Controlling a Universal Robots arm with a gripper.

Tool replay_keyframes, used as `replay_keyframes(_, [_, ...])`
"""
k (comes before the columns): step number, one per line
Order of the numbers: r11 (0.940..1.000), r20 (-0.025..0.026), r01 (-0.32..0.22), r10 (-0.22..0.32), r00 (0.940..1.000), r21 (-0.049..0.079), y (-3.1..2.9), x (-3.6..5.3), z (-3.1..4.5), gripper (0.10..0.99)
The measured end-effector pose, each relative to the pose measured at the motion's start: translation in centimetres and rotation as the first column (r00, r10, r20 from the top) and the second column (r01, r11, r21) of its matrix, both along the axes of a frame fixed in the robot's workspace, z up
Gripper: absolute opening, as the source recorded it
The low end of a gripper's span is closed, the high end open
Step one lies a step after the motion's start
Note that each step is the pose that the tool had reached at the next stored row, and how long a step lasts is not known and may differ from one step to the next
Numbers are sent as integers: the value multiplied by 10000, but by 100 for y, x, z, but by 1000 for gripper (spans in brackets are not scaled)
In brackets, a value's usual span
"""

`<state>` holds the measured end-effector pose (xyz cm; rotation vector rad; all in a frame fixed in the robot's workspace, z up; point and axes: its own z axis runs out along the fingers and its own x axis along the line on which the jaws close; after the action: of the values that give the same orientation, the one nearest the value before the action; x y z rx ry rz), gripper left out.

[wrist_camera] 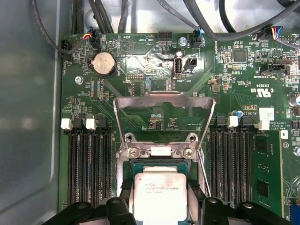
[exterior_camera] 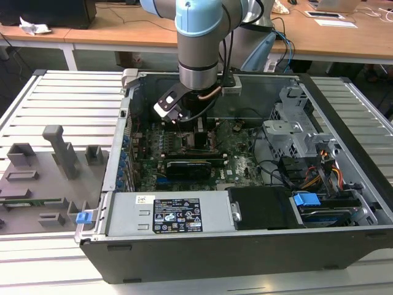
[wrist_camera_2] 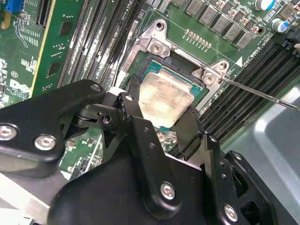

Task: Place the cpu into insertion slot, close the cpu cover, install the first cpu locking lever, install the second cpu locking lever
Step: 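Place the cpu into insertion slot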

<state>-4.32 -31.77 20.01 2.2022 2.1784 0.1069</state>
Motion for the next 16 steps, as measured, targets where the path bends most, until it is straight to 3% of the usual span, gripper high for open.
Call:
replay_keyframes(2, [10000, 0, 0, 0, 10000, 1, 0, 0, -1, 557])
replay_keyframes(3, [10000, 0, 0, 0, 10000, 0, 0, 0, -1, 616])
replay_keyframes(8, [10000, 0, 0, 0, 10000, -1, 1, 0, 2, 616])
replay_keyframes(14, [10000, 1, 2, -2, 10000, -34, 2, 0, 78, 608])
replay_keyframes(16, [10000, 0, -1, 1, 10000, -58, 1, 0, 92, 475])
